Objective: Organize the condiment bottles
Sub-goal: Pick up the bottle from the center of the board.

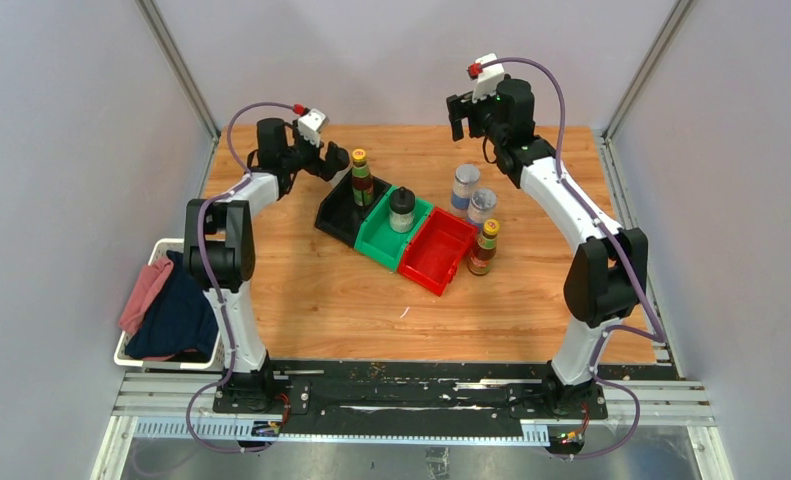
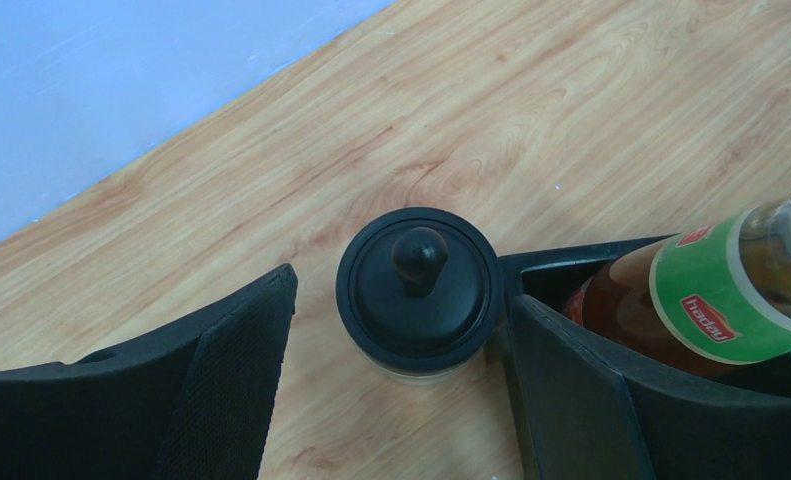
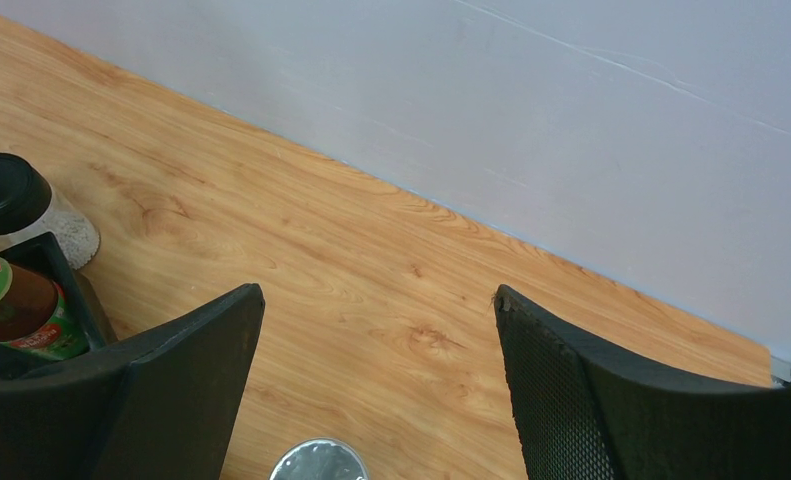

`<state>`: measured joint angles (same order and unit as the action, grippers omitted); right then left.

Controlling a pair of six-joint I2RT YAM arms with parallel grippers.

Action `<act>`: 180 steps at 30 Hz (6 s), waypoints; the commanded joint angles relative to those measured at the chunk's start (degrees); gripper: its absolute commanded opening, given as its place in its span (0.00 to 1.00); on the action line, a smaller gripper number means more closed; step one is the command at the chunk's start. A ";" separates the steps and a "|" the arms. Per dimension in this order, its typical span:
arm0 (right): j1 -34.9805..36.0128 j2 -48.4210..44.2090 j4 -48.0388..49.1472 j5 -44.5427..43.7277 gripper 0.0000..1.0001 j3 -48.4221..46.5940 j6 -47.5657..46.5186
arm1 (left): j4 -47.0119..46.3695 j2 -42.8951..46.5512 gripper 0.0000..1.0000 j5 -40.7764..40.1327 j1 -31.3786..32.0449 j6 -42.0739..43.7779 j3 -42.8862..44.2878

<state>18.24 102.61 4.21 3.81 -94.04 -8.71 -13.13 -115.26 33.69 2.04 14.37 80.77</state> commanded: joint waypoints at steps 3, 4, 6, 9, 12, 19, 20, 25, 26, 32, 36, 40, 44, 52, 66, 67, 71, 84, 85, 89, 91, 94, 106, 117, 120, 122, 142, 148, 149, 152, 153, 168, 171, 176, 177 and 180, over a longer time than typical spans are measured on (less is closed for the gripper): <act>0.09 0.94 -1.04 -0.82 0.89 -2.08 -0.87 | 1.92 -2.25 0.86 1.92 -0.12 0.06 2.61; 0.05 1.06 -1.04 -0.83 0.89 -2.16 -0.94 | 2.35 -2.58 0.86 1.76 -0.03 0.13 3.13; 0.04 1.17 -1.13 -0.83 0.89 -2.24 -0.96 | 3.32 -3.21 0.87 1.72 0.10 0.31 4.08; 0.06 1.22 -1.21 -0.98 0.89 -2.27 -1.17 | 3.46 -3.71 0.88 1.53 0.44 0.35 4.43; 0.04 1.20 -1.22 -1.00 0.89 -2.21 -1.22 | 3.56 -4.19 0.89 1.55 0.72 0.31 4.93; 0.07 1.50 -1.31 -1.10 0.89 -2.40 -1.40 | 5.23 -5.91 0.92 1.63 1.12 0.31 7.20; 0.05 1.56 -1.31 -1.09 0.89 -2.41 -1.40 | 5.35 -6.06 0.92 1.64 1.21 0.42 7.40; 0.09 1.84 -1.39 -1.09 0.89 -2.56 -1.48 | 5.88 -6.76 0.92 1.62 1.50 0.52 8.21; 0.07 1.84 -1.39 -1.09 0.89 -2.63 -1.53 | 5.86 -6.88 0.92 1.64 1.55 0.49 8.30; 0.06 2.09 -1.57 -1.24 0.89 -2.95 -1.83 | 6.57 -8.01 0.92 1.49 2.06 0.64 9.49; 0.07 2.27 -1.65 -1.44 0.89 -3.17 -2.01 | 6.92 -8.71 0.91 1.32 2.37 0.75 10.39; 0.06 2.55 -1.75 -1.38 0.89 -3.47 -2.09 | 7.47 -9.42 0.89 1.16 2.50 0.75 11.30; 0.07 2.76 -1.75 -1.28 0.89 -3.55 -1.97 | 7.64 -9.54 0.86 0.78 2.56 0.83 11.26; 0.13 2.90 -1.75 -0.83 0.89 -3.48 -1.58 | 7.65 -8.69 0.76 0.07 2.53 1.00 10.28; 0.72 2.36 -1.57 -0.83 0.89 -2.91 -1.57 | 6.69 -7.25 0.56 -1.37 2.58 0.14 8.57; 0.74 2.27 -1.57 -0.83 0.89 -2.82 -1.57 | 6.61 -7.14 0.54 -1.57 2.58 0.13 8.45; 0.83 2.15 -1.41 -0.83 0.89 -2.47 -1.57 | 6.36 -7.08 0.46 -1.78 2.57 -0.14 8.35; 1.10 2.15 -1.31 -0.83 0.89 -2.35 -1.40 | 5.51 -6.42 0.00 -3.71 2.53 -1.14 7.73; 1.10 2.11 -1.31 -0.75 0.89 -2.37 -1.33 | 5.48 -6.38 0.00 -3.95 2.53 -1.25 7.73; 1.18 2.03 -1.31 -0.65 0.89 -2.36 -1.22 | 5.27 -5.88 0.00 -4.25 2.60 -1.86 7.48; 1.27 1.87 -1.23 -0.56 0.89 -2.27 -1.14 | 5.28 -5.62 0.00 -4.65 2.53 -1.98 7.31; 1.35 1.60 -1.13 -0.65 0.89 -2.13 -1.18 | 5.09 -5.13 0.00 -5.63 2.55 -1.98 6.97; 1.88 1.54 -1.37 -0.48 0.89 -2.99 -0.92 | 3.76 -2.47 0.00 -8.91 2.59 -2.85 5.32; 2.58 1.14 -1.89 -0.34 0.89 -3.26 -0.69 | 1.51 -0.15 0.00 -11.52 2.51 -4.88 4.16; 2.74 0.94 -2.10 -0.39 0.89 -3.23 -0.67 | 1.32 0.19 0.00 -12.20 2.55 -4.88 3.99; 2.83 0.86 -2.18 -0.47 0.89 -3.14 -0.62 | 1.02 0.30 0.00 -12.71 2.45 -5.14 3.87; 4.44 -2.23 -1.93 -0.17 0.89 -0.53 0.34 | 0.73 6.29 0.00 -25.66 2.44 -12.18 2.37; 5.04 -2.59 -2.17 0.18 0.89 -0.08 1.14 | 0.88 10.18 0.00 -27.33 2.73 -14.11 -0.33; 5.17 -2.64 -2.18 0.21 0.89 -0.01 1.27 | 0.91 10.80 0.00 -27.72 2.85 -14.11 -0.83; 5.39 -3.06 -2.25 0.29 0.89 0.17 1.61 | 2.47 12.81 0.00 -29.22 3.54 -13.47 -1.52; 5.52 -3.20 -2.27 0.31 0.89 0.17 1.82 | 3.09 13.52 0.00 -29.55 3.70 -13.41 -1.62; 7.49 -5.40 -0.92 0.89 0.89 3.38 3.86 | 11.24 26.76 0.00 -35.74 7.39 -12.53 -9.73; 7.72 -6.15 -0.69 0.90 0.89 4.06 3.96 | 12.77 29.71 0.00 -36.94 8.36 -11.92 -11.01; 7.86 -8.03 -0.43 0.67 0.89 5.70 3.96 | 16.29 34.01 0.00 -38.72 9.91 -10.68 -13.17; 7.86 -8.30 -0.43 0.65 0.89 5.89 3.96 | 16.48 34.73 0.00 -39.03 10.22 -10.68 -13.71; 7.86 -9.11 -0.30 0.79 0.89 6.80 4.05 | 17.17 36.63 0.00 -39.86 11.23 -10.49 -15.32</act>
<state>25.15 96.64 2.57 4.08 -88.64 -5.52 4.01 -82.37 -3.95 12.08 2.68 67.09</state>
